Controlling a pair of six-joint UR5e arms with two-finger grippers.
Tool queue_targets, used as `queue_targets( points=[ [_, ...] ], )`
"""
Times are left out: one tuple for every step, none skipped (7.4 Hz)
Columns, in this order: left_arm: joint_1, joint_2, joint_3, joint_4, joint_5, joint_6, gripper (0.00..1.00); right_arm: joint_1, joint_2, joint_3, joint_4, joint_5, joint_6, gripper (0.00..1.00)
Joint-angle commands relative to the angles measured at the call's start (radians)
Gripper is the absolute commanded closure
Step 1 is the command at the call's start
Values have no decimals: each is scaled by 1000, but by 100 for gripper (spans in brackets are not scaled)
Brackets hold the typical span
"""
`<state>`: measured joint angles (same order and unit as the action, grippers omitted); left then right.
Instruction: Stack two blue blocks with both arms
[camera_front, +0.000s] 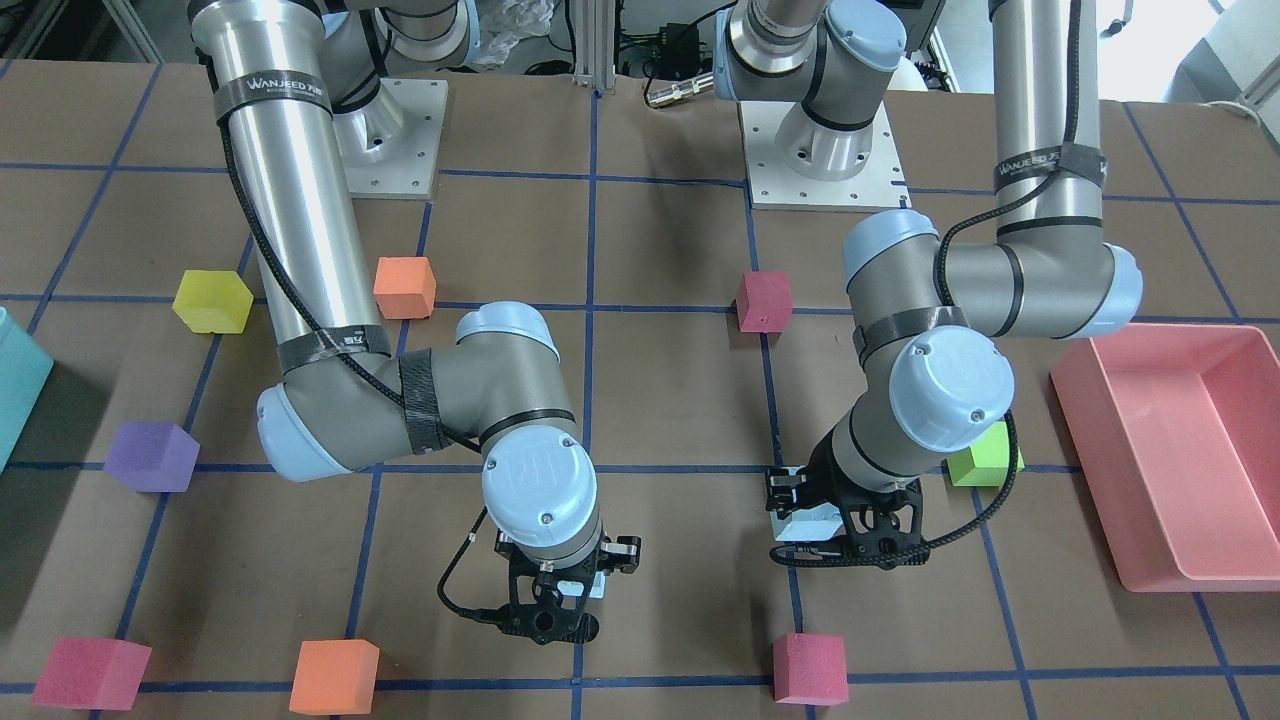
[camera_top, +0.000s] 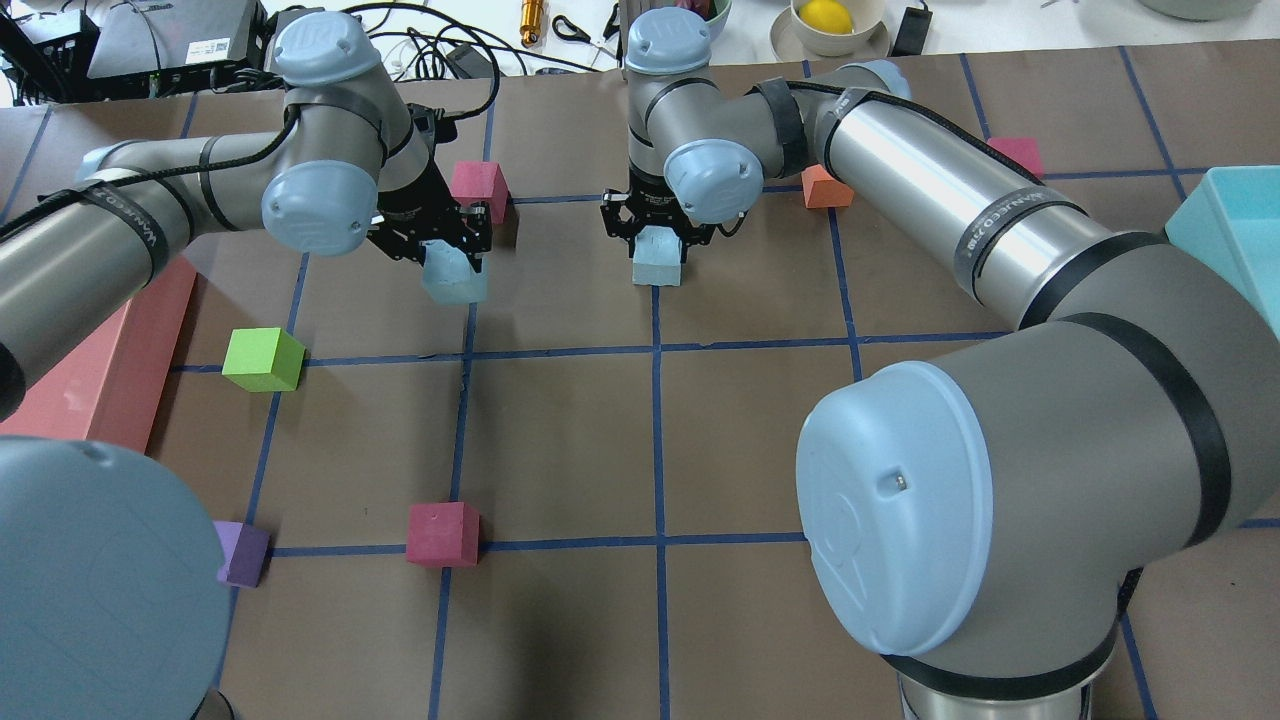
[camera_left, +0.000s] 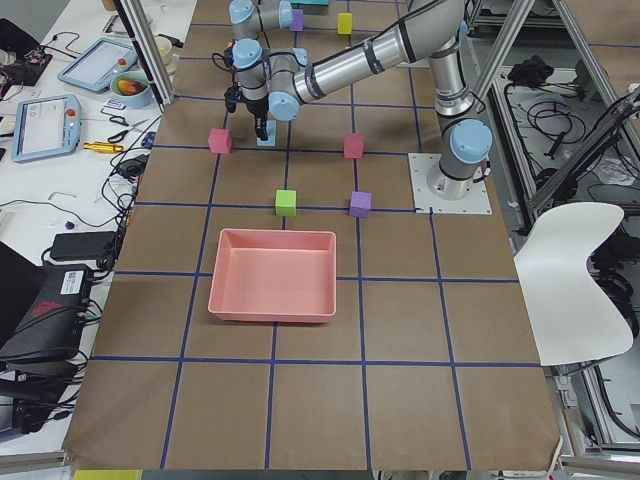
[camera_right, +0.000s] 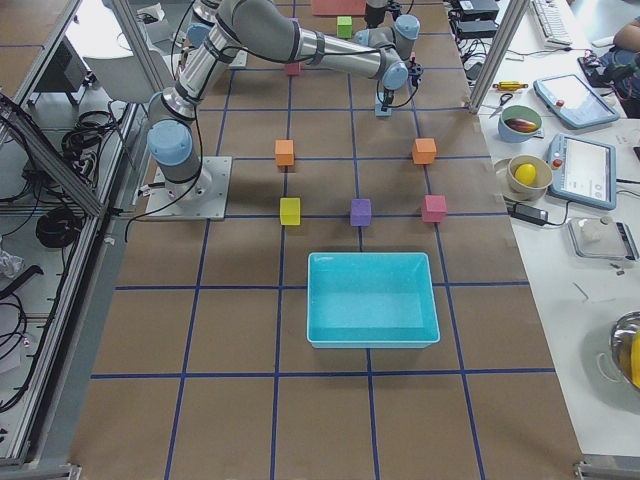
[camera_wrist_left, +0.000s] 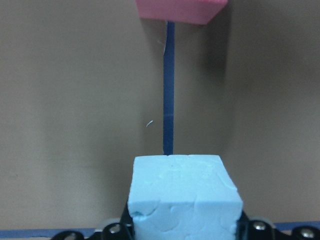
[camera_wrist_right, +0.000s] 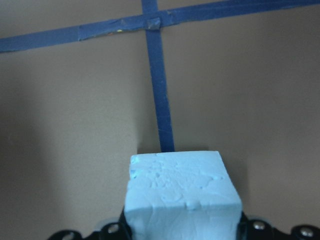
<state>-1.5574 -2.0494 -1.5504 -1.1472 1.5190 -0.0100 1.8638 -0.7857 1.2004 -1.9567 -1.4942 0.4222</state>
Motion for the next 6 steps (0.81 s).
queue_targets(
  points=[
    [-7, -18, 119, -101, -5, -37, 100, 0, -12, -2, 2, 2, 1, 0],
    [-32, -26, 134, -100, -5, -54, 100, -5, -42, -8, 13, -8, -3, 0],
    [-74, -41, 176, -101, -2, -101, 100, -26, -119, -2, 56, -3, -16, 0],
    [-111, -60, 220, -114, 3, -128, 100, -46, -188, 7, 112, -24, -37, 0],
    [-134, -78, 251, -133, 0, -171, 100, -104, -235, 16, 161, -50, -84, 0],
    [-168, -90, 260, -134, -3, -192, 100, -164, -286, 37, 229, -48, -180, 0]
  ],
)
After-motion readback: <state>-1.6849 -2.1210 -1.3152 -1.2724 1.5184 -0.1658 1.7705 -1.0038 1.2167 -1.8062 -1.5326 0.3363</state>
